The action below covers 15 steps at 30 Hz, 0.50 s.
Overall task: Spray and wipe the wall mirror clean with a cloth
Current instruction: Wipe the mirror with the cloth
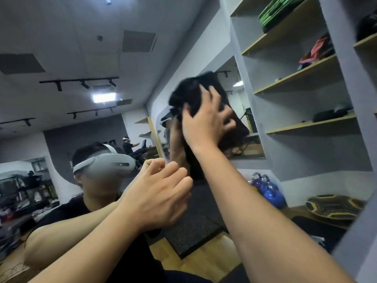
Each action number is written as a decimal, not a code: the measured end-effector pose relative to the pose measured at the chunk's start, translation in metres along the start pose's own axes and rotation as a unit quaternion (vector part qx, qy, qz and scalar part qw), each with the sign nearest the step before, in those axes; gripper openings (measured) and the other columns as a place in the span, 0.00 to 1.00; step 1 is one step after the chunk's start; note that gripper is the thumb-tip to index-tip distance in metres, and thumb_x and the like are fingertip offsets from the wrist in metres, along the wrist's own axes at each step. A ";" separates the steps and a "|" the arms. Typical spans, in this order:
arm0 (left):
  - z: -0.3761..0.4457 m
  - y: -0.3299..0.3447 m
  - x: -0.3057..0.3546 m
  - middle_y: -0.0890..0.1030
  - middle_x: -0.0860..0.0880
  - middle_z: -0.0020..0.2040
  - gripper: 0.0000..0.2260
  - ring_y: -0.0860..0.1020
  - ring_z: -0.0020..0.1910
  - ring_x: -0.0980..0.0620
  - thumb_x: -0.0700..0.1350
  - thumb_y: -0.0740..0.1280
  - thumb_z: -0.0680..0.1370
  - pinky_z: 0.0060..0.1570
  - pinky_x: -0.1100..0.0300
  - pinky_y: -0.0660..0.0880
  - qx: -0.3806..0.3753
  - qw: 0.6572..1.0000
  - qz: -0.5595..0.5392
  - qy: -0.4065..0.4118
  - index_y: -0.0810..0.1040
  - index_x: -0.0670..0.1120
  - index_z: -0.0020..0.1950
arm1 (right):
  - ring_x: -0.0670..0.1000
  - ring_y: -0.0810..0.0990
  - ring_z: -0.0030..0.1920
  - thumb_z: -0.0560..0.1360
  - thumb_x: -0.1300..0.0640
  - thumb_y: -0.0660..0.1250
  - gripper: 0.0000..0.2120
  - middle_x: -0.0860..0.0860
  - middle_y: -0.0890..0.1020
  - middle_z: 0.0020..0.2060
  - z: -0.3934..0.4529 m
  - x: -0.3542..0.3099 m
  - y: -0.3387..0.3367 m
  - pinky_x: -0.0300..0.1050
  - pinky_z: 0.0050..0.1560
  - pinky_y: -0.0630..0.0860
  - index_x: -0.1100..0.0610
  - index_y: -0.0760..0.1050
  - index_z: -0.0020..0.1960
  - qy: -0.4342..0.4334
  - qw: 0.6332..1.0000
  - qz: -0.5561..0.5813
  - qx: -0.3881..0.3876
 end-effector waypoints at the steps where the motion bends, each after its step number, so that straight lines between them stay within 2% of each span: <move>1: -0.001 0.001 -0.001 0.70 0.47 0.39 0.08 0.71 0.39 0.43 0.48 0.63 0.78 0.45 0.43 0.74 -0.003 1.000 0.006 -0.001 0.69 0.46 0.42 | 0.58 0.68 0.66 0.75 0.42 0.66 0.24 0.46 0.70 0.72 -0.002 -0.016 0.002 0.54 0.56 0.63 0.42 0.70 0.71 -0.074 0.997 -0.010 -0.009; 2: -0.002 0.002 -0.001 0.70 0.47 0.39 0.08 0.72 0.39 0.43 0.48 0.63 0.77 0.45 0.43 0.74 -0.007 1.000 0.009 0.000 0.69 0.46 0.42 | 0.57 0.64 0.67 0.76 0.42 0.66 0.27 0.47 0.68 0.74 -0.009 -0.022 0.005 0.54 0.60 0.60 0.43 0.68 0.74 -0.131 0.991 -0.014 -0.027; 3: -0.002 0.003 -0.001 0.70 0.47 0.39 0.08 0.71 0.40 0.42 0.48 0.64 0.77 0.45 0.44 0.74 -0.014 1.000 0.011 0.003 0.69 0.46 0.42 | 0.56 0.60 0.70 0.76 0.41 0.66 0.30 0.48 0.66 0.76 -0.016 -0.016 0.007 0.54 0.64 0.57 0.43 0.65 0.77 -0.149 0.988 -0.014 -0.040; 4: -0.003 0.004 0.000 0.70 0.46 0.39 0.08 0.71 0.40 0.42 0.49 0.64 0.77 0.46 0.44 0.74 -0.020 1.000 0.010 0.006 0.69 0.46 0.41 | 0.56 0.58 0.72 0.77 0.39 0.64 0.31 0.47 0.64 0.78 -0.026 0.000 0.008 0.56 0.68 0.56 0.43 0.63 0.78 -0.130 0.990 -0.015 -0.046; 6: -0.002 0.005 0.001 0.70 0.46 0.40 0.08 0.72 0.41 0.42 0.49 0.64 0.78 0.47 0.44 0.74 -0.026 1.000 0.011 0.011 0.69 0.46 0.42 | 0.58 0.60 0.75 0.76 0.36 0.60 0.32 0.44 0.61 0.79 -0.048 0.049 0.007 0.62 0.70 0.58 0.40 0.60 0.78 -0.053 0.998 -0.016 -0.041; 10: -0.004 0.005 0.006 0.75 0.45 0.45 0.06 0.76 0.45 0.41 0.48 0.63 0.78 0.51 0.44 0.71 -0.018 0.999 0.021 0.030 0.72 0.45 0.47 | 0.58 0.60 0.77 0.76 0.38 0.60 0.31 0.43 0.61 0.79 -0.122 0.156 -0.009 0.64 0.69 0.59 0.38 0.59 0.78 0.088 0.995 -0.030 -0.022; 13: -0.004 0.009 0.006 0.79 0.44 0.51 0.09 0.80 0.54 0.40 0.48 0.60 0.79 0.56 0.44 0.69 -0.040 0.998 0.028 0.042 0.76 0.45 0.50 | 0.60 0.63 0.74 0.75 0.38 0.59 0.31 0.45 0.64 0.77 -0.200 0.235 -0.022 0.66 0.68 0.60 0.43 0.63 0.76 0.223 0.974 -0.032 -0.017; 15: -0.004 0.012 0.006 0.80 0.44 0.55 0.11 0.79 0.60 0.41 0.49 0.59 0.80 0.59 0.44 0.68 -0.049 0.997 0.037 0.039 0.78 0.44 0.51 | 0.64 0.65 0.72 0.73 0.35 0.55 0.35 0.48 0.66 0.77 -0.256 0.277 -0.031 0.67 0.67 0.61 0.50 0.65 0.76 0.319 0.947 -0.039 -0.026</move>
Point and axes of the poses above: each hand's wrist, its own z-axis towards the middle knuckle, its own y-axis out of the palm, x = y × z, the point moved 6 cm from there along z, towards the middle knuckle
